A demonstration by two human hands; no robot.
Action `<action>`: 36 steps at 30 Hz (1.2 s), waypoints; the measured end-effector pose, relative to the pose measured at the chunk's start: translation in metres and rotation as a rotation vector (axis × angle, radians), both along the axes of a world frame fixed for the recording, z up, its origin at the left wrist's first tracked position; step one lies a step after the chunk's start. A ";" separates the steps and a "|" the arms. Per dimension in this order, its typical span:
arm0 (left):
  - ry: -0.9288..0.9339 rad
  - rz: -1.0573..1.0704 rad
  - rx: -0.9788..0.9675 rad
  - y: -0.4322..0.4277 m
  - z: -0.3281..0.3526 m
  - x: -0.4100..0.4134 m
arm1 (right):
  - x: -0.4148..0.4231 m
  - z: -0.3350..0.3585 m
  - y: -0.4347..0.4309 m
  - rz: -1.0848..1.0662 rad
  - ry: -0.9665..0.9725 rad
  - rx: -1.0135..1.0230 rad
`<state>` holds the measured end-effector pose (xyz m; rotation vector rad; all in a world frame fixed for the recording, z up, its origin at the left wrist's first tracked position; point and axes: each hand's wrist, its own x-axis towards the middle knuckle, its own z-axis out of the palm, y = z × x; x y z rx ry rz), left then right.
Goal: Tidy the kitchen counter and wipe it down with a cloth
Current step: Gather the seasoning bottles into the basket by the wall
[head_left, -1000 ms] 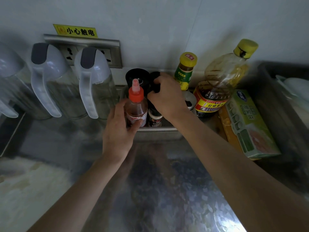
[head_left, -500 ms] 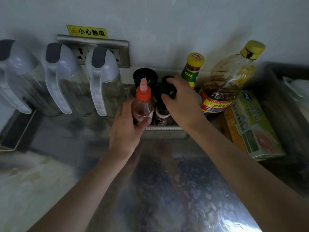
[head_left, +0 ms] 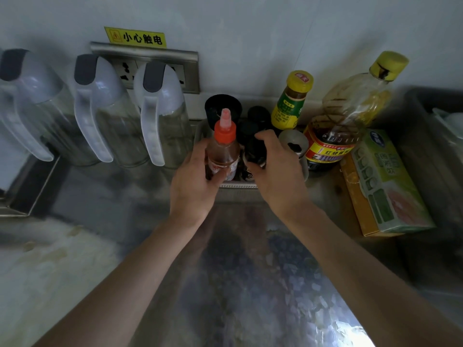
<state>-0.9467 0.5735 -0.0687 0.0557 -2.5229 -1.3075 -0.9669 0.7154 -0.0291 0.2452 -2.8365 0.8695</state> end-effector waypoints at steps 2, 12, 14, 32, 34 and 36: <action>0.003 0.001 0.000 0.000 -0.002 -0.001 | 0.001 0.001 0.001 0.052 -0.027 -0.027; -0.052 -0.027 0.050 -0.009 -0.006 -0.005 | -0.036 0.039 -0.005 -0.101 -0.052 0.009; -0.048 -0.019 0.043 -0.011 -0.007 -0.005 | -0.044 0.039 -0.013 -0.134 -0.092 0.032; -0.062 -0.027 0.058 -0.006 -0.008 -0.005 | -0.063 0.025 -0.024 -0.204 -0.160 -0.239; -0.051 -0.028 0.065 -0.005 -0.008 -0.005 | -0.063 0.025 -0.022 -0.172 -0.169 -0.257; -0.046 -0.022 0.061 -0.005 -0.010 -0.005 | -0.064 0.025 -0.019 -0.144 -0.177 -0.253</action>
